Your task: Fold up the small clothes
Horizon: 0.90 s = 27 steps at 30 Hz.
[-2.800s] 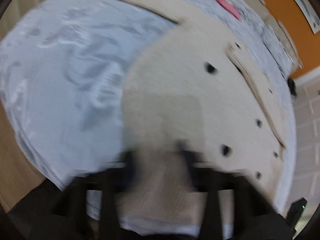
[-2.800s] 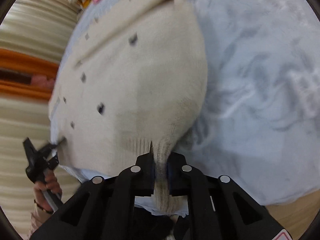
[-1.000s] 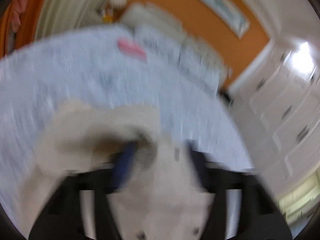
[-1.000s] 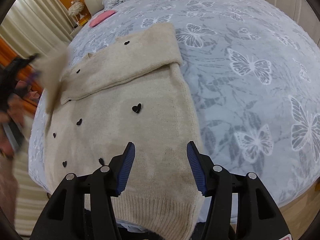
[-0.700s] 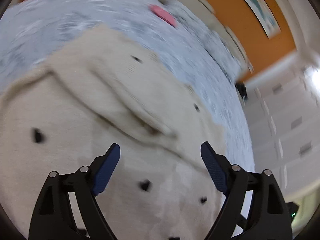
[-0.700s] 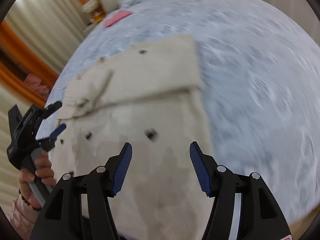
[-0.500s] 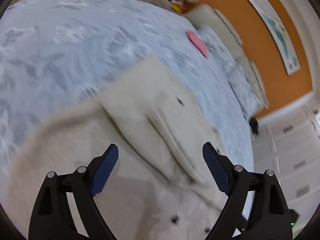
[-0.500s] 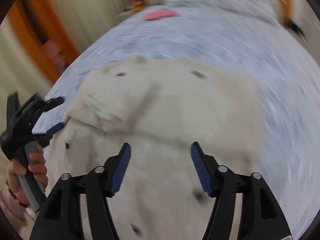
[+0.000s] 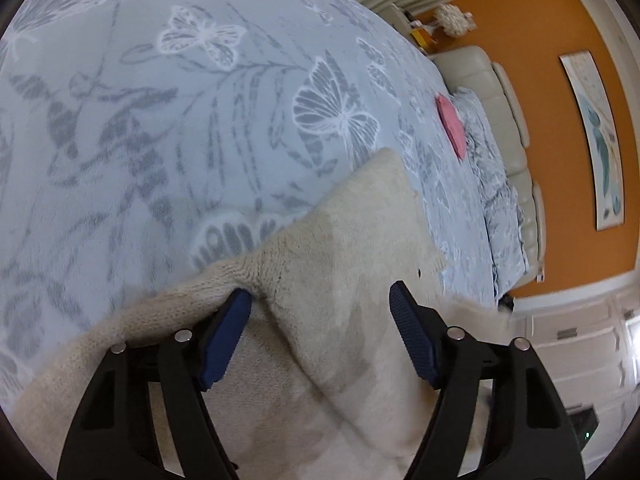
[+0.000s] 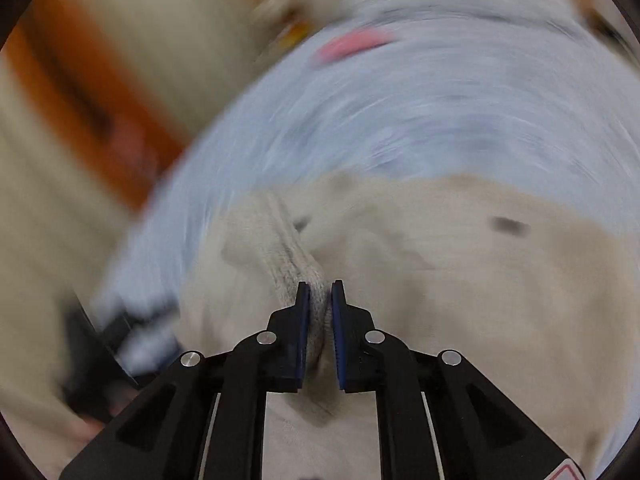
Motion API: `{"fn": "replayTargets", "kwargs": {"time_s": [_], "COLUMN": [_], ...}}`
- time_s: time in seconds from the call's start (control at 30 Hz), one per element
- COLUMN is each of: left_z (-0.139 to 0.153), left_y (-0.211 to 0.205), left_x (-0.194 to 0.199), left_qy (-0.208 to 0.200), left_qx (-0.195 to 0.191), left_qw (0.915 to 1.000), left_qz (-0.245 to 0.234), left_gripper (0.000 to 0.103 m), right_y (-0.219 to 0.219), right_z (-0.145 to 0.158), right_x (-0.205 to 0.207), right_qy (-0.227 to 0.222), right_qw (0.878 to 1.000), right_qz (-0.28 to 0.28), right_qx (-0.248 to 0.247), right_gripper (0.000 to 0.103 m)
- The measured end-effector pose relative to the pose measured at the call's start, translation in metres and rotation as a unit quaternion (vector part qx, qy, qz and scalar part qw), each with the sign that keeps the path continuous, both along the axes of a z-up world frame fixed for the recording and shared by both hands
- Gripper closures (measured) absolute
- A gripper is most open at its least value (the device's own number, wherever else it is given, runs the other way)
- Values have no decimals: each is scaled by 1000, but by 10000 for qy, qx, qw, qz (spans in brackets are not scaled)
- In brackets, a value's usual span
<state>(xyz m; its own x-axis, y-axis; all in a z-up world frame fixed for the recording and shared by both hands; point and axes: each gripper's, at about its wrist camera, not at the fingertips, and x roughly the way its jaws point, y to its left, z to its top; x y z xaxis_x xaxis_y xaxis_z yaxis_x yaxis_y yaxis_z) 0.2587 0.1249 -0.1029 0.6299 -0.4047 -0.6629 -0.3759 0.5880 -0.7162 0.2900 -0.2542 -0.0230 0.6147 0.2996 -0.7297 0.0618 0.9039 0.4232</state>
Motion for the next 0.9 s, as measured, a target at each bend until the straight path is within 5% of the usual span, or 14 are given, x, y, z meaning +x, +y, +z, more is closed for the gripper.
{"fn": "replayTargets", "kwargs": {"time_s": [0.07,0.13,0.2,0.3,0.37,0.43,0.5,0.53,0.63,0.67,0.83,0.87,0.9], "left_z": [0,1,4,7,6,0,-2,-1,6,11,56,54,45], "left_y": [-4,-7,-12,-10,-5,-3,-3,-4,-10,-12,-8,-7,-9], "left_x": [-2,-5,-6,-8,-9,-5,-2,-1,8,11,4,4,8], "left_qy": [-89,-124,-113,-82,-46,77,155,158,38,-13,-1056,-1075,-916], "left_qx": [237,460,542,120,-201,-426,-474,-477,-297,-129,240,291,365], "left_qw": [9995,9985,9981,9999,9997,9987,9979,9978,9993,9998,9941,9938,9951], "left_qz": [-169,-259,-278,-83,108,276,407,428,222,128,18,22,-51], "left_gripper": [34,33,30,28,25,25,39,44,86,97,97,97,96], "right_y": [-65,-120,-148,-159,-153,-147,-139,-138,-131,-131,-140,-144,-151], "right_z": [-8,-37,-63,-64,-60,-62,-69,-70,-62,-56,32,33,12], "right_x": [-29,-56,-73,-91,-90,-75,-56,-48,-37,-36,-59,-61,-54], "right_qy": [17,522,1068,789,604,618,804,809,730,636,-1119,-1177,-748], "right_qw": [9950,9848,9768,9731,9744,9755,9736,9728,9791,9812,9823,9841,9907], "right_qz": [-928,-1644,-1766,-1792,-1768,-1667,-1650,-1640,-1361,-1342,-921,-874,-900], "right_qx": [366,210,568,1213,1247,1293,1359,1420,1324,1235,1190,1000,694], "right_gripper": [92,84,84,75,37,36,36,36,95,95,96,96,96]}}
